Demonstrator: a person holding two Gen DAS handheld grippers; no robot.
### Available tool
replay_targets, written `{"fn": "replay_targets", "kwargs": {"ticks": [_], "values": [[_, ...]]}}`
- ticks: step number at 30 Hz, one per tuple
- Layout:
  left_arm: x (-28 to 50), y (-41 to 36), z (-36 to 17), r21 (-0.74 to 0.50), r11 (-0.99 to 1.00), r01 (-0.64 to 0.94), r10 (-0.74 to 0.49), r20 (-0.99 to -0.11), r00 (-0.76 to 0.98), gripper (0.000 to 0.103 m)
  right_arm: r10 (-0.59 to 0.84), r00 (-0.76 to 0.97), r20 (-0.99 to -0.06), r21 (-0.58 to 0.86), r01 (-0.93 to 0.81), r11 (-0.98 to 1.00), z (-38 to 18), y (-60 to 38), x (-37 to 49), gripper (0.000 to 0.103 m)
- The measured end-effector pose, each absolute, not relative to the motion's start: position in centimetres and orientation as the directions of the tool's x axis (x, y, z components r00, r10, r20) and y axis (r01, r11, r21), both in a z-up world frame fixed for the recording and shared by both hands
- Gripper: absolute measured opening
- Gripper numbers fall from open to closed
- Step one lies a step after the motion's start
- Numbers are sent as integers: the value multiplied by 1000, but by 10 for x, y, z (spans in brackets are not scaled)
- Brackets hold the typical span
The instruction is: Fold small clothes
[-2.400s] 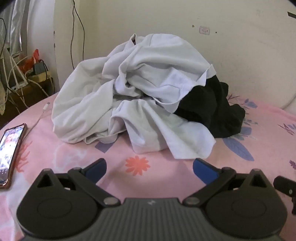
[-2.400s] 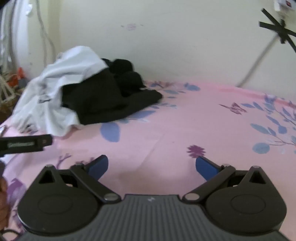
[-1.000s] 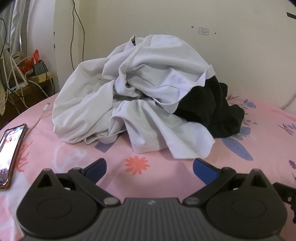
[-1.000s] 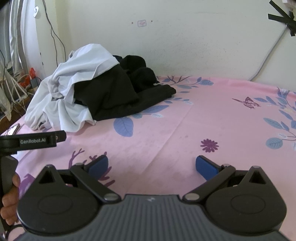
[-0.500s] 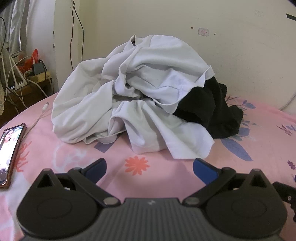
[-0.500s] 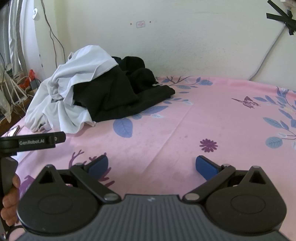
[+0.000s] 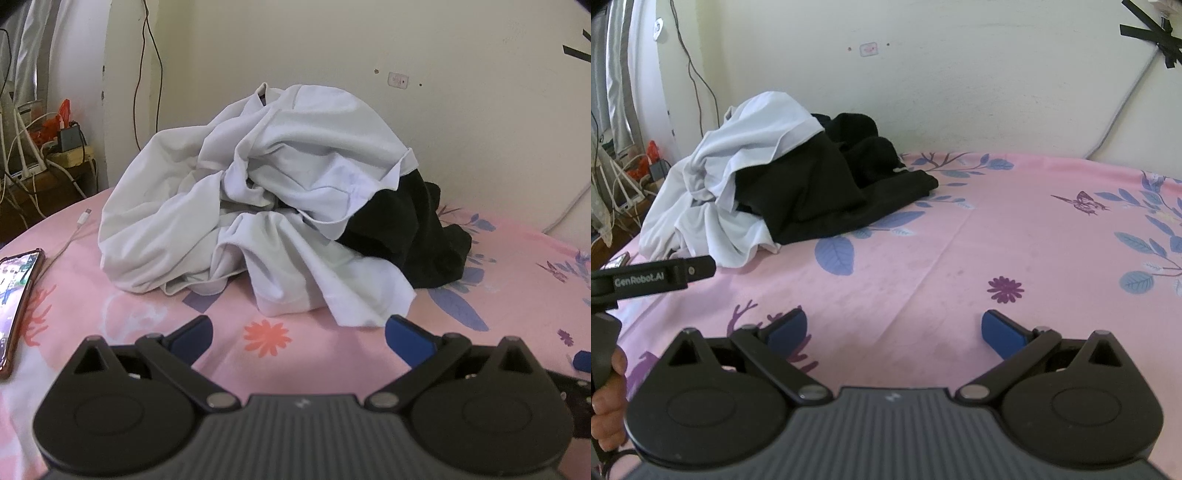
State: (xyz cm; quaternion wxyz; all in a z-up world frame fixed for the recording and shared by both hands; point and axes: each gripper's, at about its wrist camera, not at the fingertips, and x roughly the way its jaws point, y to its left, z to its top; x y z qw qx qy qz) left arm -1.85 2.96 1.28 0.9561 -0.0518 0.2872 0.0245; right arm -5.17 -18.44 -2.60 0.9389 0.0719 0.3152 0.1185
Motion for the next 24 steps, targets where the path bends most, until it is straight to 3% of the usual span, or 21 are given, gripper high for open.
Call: {"fn": "replay_targets", "kwargs": {"ticks": [24], "values": [[-18, 33, 12, -83, 995, -47, -7, -556, 831, 103, 267, 772, -577, 207, -179, 962, -26, -185, -51, 97]]}}
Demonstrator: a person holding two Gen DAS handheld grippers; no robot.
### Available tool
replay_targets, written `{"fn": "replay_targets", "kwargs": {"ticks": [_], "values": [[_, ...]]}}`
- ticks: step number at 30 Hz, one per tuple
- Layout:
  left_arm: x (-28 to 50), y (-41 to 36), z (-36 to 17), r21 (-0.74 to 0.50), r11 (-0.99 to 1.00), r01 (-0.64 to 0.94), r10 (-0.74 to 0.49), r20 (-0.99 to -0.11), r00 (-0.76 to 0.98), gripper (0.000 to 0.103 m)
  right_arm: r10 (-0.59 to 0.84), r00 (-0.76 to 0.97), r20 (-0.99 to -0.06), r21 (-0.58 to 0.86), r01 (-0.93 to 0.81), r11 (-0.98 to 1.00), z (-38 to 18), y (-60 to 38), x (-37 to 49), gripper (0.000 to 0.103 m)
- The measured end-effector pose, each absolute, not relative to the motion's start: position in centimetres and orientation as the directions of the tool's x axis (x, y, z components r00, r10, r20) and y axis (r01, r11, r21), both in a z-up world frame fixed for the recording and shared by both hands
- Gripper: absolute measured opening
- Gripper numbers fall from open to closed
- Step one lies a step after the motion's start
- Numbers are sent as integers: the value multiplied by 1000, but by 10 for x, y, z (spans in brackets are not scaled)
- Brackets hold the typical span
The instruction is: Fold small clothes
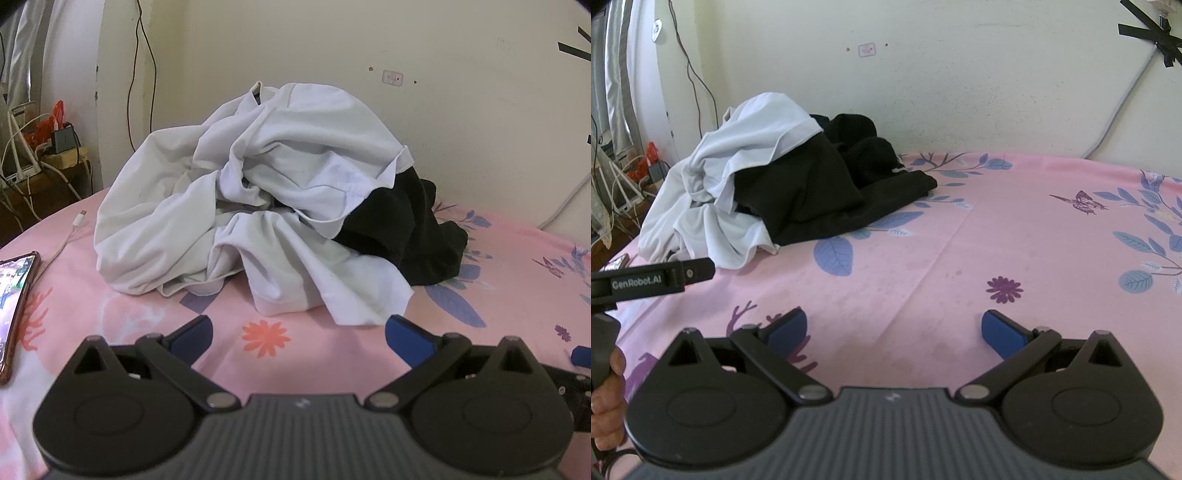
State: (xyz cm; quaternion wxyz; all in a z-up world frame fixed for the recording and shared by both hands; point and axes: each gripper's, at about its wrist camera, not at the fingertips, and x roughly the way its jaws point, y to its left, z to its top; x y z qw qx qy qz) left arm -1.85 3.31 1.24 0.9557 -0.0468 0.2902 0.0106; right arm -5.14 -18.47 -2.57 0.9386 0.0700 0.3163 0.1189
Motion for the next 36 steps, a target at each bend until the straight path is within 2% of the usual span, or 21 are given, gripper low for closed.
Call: {"fn": "replay_targets", "kwargs": {"ticks": [17, 22, 25, 29, 36], "values": [[-22, 26, 15, -47, 999, -23, -5, -525, 851, 103, 272, 779, -566, 249, -153, 956, -26, -192, -52, 97], [-28, 33, 21, 30, 999, -21, 31, -410, 911, 103, 278, 785, -554, 278, -140, 950, -27, -196, -52, 97], [-23, 41, 24, 64, 997, -44, 66, -387, 920, 103, 274, 786, -554, 273, -140, 952, -27, -195, -52, 97], [-14, 56, 20, -13, 999, -51, 40, -443, 896, 103, 274, 789, -550, 272, -140, 952, -26, -195, -52, 97], [-22, 77, 20, -121, 988, -93, 34, -423, 906, 103, 303, 831, -466, 365, -131, 922, -20, -212, -52, 96]]}}
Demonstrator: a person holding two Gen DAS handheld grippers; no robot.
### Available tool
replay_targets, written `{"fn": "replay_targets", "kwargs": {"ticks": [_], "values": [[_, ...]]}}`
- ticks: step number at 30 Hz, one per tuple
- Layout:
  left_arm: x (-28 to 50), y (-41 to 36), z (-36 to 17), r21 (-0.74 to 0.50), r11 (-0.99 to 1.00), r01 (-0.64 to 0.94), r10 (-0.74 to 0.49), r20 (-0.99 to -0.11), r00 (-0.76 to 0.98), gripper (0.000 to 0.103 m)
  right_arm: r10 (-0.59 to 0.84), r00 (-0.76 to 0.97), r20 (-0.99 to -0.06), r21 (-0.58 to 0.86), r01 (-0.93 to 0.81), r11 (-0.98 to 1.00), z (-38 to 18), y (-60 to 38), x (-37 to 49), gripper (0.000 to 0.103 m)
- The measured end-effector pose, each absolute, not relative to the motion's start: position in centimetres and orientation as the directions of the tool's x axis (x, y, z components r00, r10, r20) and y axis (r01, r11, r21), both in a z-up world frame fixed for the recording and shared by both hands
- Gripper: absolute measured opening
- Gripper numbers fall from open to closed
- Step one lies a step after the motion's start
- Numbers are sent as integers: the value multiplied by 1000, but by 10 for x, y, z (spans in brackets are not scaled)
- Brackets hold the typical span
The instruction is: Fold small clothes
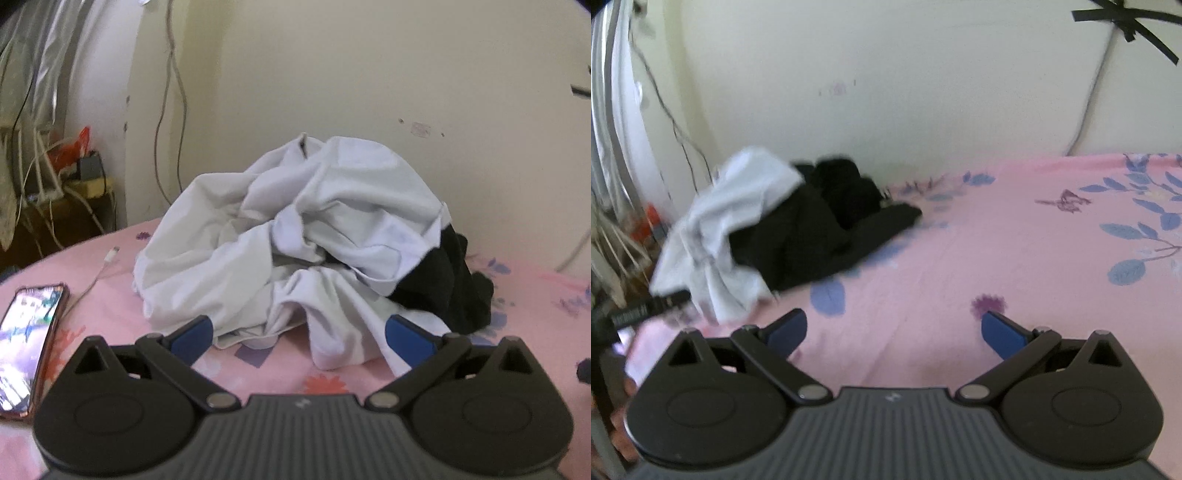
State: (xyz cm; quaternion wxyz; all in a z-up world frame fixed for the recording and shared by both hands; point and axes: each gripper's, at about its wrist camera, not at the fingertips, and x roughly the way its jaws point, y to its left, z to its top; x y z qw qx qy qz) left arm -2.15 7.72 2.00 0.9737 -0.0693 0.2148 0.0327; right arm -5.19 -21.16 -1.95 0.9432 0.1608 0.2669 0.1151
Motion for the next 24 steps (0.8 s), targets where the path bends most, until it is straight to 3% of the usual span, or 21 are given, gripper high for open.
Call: {"fn": "replay_targets", "kwargs": {"ticks": [1, 4, 7, 11, 15, 16, 18, 19, 21, 24], "values": [[-22, 82, 20, -148, 984, -101, 30, -421, 907, 103, 324, 829, -455, 381, -148, 913, -14, -213, -47, 94], [-22, 94, 20, -213, 968, -135, 37, -410, 911, 103, 423, 813, -401, 392, -265, 881, 11, -202, -22, 55], [-25, 103, 21, -260, 953, -154, 38, -402, 915, 103, 483, 794, -369, 357, -359, 862, 41, -174, 10, 61], [-27, 108, 20, -289, 945, -150, 28, -387, 922, 103, 482, 798, -361, 250, -415, 875, 65, -129, 64, 77], [-30, 105, 21, -273, 951, -147, 40, -359, 932, 103, 489, 775, -399, 278, -406, 871, 73, -93, 123, 85], [-31, 103, 22, -267, 953, -146, 45, -353, 934, 103, 483, 772, -412, 284, -395, 874, 73, -86, 133, 76], [-31, 103, 22, -265, 953, -146, 47, -346, 937, 103, 489, 735, -470, 300, -388, 871, 72, -75, 151, 31], [-31, 104, 23, -269, 952, -148, 48, -345, 937, 103, 493, 710, -503, 303, -389, 870, 72, -70, 153, 0], [-30, 106, 22, -280, 948, -154, 51, -344, 938, 103, 478, 704, -526, 275, -390, 879, 79, -67, 143, 0], [-29, 109, 22, -292, 942, -163, 55, -345, 937, 103, 485, 737, -471, 248, -417, 875, 108, -87, 108, 0]]}}
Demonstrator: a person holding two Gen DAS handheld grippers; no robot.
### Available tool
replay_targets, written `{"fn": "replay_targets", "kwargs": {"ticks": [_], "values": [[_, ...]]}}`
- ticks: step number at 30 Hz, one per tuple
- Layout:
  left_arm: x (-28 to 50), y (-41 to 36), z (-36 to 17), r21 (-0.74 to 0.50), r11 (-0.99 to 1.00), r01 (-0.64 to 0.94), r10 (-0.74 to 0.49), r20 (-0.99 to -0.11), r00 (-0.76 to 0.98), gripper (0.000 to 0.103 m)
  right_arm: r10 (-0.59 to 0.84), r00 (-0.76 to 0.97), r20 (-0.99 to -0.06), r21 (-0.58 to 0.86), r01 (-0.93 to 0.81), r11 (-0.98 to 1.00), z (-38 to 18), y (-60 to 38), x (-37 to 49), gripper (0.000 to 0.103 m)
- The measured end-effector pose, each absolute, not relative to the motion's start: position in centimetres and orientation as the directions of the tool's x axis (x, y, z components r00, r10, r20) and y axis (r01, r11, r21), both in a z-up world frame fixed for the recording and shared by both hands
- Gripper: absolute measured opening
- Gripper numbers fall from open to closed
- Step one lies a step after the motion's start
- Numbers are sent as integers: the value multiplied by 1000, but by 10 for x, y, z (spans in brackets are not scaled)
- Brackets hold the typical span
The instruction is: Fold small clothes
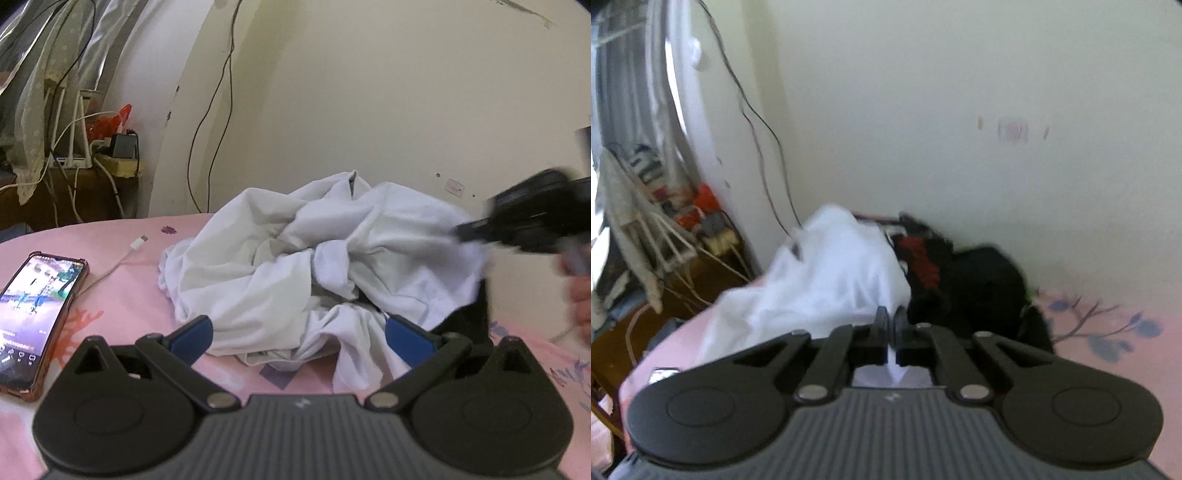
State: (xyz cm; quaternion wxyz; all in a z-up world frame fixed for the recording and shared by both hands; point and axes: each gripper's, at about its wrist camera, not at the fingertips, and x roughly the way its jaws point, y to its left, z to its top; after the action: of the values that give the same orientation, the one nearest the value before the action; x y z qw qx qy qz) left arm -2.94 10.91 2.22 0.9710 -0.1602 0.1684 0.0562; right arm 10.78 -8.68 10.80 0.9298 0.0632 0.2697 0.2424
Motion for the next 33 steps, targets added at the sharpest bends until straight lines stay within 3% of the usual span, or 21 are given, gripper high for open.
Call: {"fn": "replay_targets", "kwargs": {"ticks": [5, 8, 14, 21, 24, 30, 33], "values": [[-32, 114, 23, -308, 940, -145, 36, -333, 942, 103, 429, 833, -349, 161, -398, 903, 164, -158, 23, 0], [-29, 120, 26, -315, 944, -98, -29, -375, 927, 103, 366, 880, -302, 107, -351, 930, 187, -209, -40, 0], [-34, 125, 71, -187, 978, 90, -147, -319, 936, 103, 184, 941, -285, -11, -195, 981, 181, -281, -167, 0], [-4, 123, 130, -74, 974, 215, -227, -304, 925, 103, -115, 904, -412, 148, 190, 971, 93, -363, -255, 0], [20, 86, 144, 73, 965, 251, -218, -301, 928, 103, -203, 866, -458, 181, 314, 932, 64, -392, -272, 0], [75, -3, 132, 202, 911, 360, -254, -411, 876, 103, -452, 732, -510, 132, 586, 800, 31, -436, -289, 0], [81, -50, 114, 270, 853, 446, -295, -456, 840, 103, -393, 787, -475, 348, 578, 738, 26, -462, -315, 0]]}}
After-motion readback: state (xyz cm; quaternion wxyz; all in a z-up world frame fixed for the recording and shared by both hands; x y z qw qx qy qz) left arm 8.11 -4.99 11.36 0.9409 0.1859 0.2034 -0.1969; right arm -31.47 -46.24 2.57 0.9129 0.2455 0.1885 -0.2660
